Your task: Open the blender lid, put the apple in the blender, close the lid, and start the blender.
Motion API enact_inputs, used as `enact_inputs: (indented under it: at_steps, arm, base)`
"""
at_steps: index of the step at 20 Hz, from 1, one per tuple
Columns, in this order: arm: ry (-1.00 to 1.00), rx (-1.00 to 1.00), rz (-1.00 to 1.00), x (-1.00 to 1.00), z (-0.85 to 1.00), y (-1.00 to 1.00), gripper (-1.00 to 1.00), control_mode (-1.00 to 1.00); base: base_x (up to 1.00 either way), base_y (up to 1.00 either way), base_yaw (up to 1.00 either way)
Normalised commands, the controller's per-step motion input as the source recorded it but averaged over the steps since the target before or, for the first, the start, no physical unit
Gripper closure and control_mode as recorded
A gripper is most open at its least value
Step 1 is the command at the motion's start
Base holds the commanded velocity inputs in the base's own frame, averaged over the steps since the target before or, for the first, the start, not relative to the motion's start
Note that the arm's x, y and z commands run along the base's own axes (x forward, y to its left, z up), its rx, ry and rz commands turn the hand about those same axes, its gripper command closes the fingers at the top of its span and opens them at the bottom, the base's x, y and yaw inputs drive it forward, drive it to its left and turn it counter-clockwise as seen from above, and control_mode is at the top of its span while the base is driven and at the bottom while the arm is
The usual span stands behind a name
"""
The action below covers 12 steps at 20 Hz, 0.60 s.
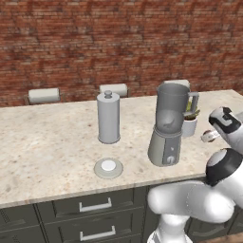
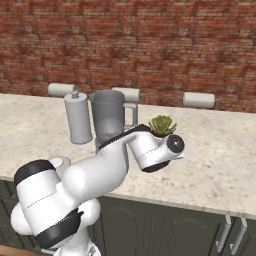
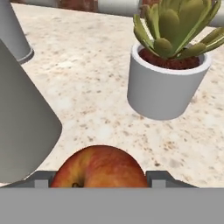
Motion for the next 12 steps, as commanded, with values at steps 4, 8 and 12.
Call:
enact_inputs:
  at_steps: [4,8,12]
  arm:
    - [0.0,-0.02,0.0,-0.31,1.0,0.16,1.0,-1.0]
    - [0.0,-0.07,0.0,-0.47,1.0,0.24,1.0,-1.0]
    - [0.0,-0.06,0.0,-0.45,1.0,0.35,1.0,-1.0]
  base:
    - [0.0,0.0,0.0]
    - [0.0,0.0,0.0]
    - [0.0,0.0,0.0]
